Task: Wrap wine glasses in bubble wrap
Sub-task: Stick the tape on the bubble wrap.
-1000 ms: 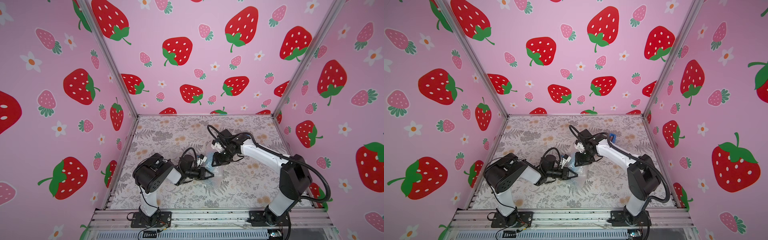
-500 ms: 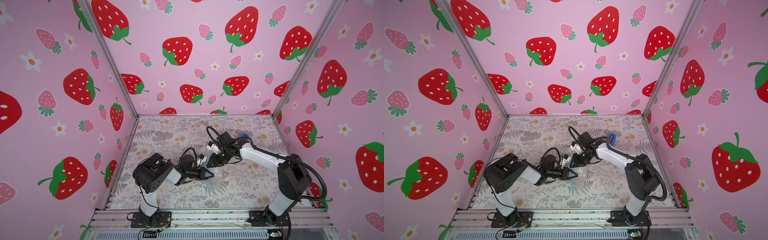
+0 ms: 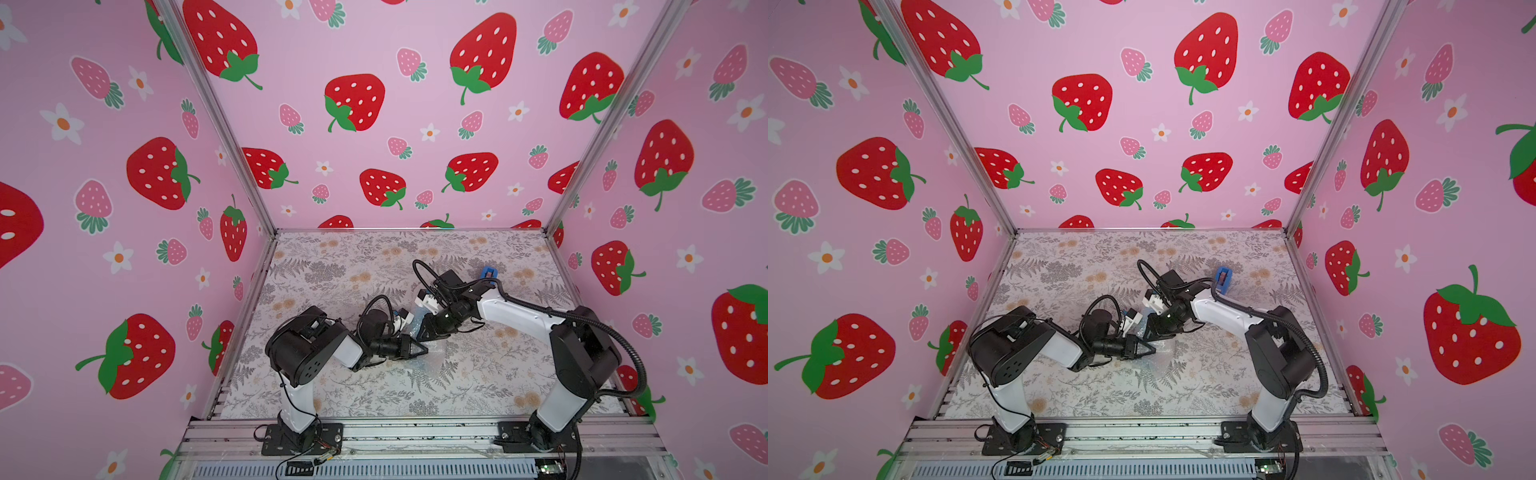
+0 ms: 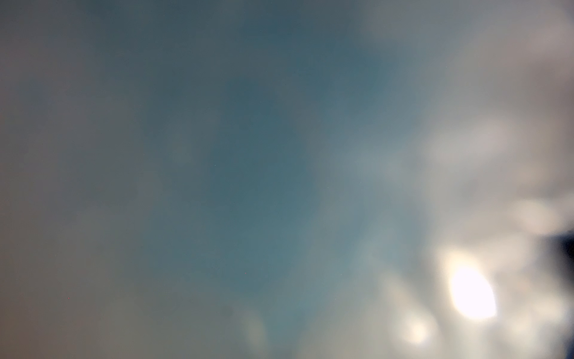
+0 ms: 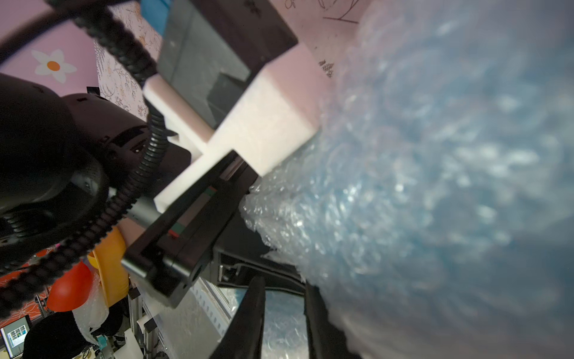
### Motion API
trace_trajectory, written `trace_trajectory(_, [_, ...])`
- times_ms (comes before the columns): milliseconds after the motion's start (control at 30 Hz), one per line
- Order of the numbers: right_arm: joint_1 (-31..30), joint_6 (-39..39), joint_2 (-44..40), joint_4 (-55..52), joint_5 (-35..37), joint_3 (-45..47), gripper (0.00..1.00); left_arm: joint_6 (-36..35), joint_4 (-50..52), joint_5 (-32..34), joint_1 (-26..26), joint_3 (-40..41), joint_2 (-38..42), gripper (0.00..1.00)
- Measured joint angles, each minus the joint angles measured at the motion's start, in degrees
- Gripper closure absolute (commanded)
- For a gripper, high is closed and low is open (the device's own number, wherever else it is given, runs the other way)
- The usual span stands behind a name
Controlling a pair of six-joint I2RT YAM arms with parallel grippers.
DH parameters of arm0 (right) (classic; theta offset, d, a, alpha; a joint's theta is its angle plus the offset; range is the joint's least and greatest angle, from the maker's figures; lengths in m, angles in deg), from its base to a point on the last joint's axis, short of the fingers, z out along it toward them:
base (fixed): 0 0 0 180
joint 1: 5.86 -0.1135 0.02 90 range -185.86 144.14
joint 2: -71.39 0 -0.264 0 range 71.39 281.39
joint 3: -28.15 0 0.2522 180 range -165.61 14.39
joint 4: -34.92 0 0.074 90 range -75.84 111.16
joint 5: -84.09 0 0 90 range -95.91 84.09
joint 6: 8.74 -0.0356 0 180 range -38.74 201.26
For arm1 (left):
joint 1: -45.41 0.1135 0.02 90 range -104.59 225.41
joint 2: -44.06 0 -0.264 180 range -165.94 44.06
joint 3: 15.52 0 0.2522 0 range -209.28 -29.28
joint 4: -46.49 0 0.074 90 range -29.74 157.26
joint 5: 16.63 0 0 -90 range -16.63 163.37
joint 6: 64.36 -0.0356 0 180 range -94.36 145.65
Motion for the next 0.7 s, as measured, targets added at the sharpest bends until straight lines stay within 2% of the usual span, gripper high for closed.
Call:
trace_trajectory(367, [0.5,2.3,-4.7,0.1,1.7,2.8,0.69,0.0,0.0,0.0,0.0,0.0,0.0,1.0])
trace_trajectory(700, [1.1,2.9,-3.6,1.0,2.5,4.7,0.7,0.1,0.0,0.0,0.0,0.0,0.0,1.0])
